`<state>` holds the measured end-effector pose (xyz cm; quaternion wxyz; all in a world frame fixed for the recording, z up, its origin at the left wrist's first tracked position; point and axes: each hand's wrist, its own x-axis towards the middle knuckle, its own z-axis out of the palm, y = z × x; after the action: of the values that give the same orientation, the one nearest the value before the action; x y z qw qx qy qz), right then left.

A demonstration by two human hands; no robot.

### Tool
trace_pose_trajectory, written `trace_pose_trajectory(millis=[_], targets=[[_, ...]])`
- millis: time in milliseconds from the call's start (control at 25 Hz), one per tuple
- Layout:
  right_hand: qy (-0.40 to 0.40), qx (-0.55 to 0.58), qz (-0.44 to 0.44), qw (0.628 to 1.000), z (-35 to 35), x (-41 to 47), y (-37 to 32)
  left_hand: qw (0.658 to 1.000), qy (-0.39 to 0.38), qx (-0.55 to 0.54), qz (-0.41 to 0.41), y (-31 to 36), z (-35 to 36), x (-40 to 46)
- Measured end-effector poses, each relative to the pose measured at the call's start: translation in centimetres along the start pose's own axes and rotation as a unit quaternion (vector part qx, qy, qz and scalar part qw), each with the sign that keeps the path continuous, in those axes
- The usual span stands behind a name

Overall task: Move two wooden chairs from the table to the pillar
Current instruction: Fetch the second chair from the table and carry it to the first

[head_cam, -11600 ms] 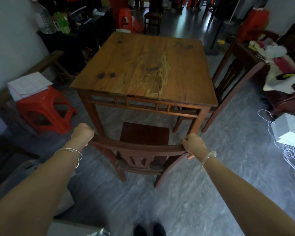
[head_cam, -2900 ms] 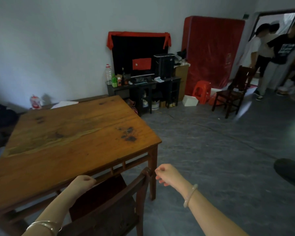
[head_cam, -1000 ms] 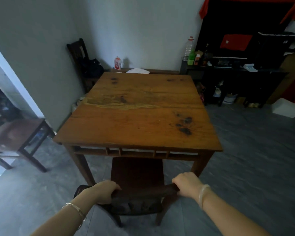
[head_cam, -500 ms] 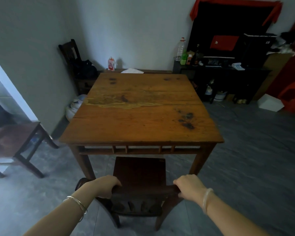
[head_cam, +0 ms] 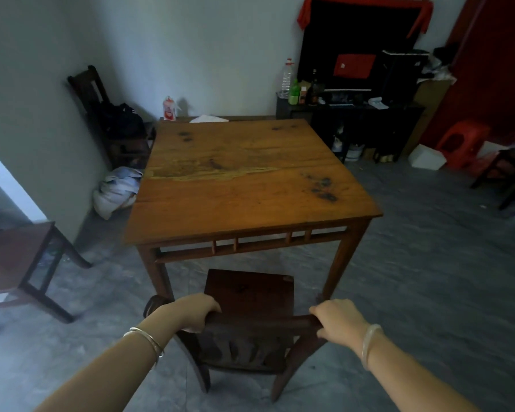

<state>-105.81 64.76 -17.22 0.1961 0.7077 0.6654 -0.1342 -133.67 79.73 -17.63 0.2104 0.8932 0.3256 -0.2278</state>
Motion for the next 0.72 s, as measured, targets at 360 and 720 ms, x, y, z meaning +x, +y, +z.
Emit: trace_pose_trajectory(millis=[360,720], targets=[[0.013,0.007,-0.009,1.000,1.9,-4.4,-7.0,1.000,-0.018,0.018,-0.009,-1.6,3.6,-6.5],[0.020,0.002,0.001,1.000,2.4,-8.0,-14.9,0.999,-0.031,0.022,-0.013,-5.4,6.3,-12.7]])
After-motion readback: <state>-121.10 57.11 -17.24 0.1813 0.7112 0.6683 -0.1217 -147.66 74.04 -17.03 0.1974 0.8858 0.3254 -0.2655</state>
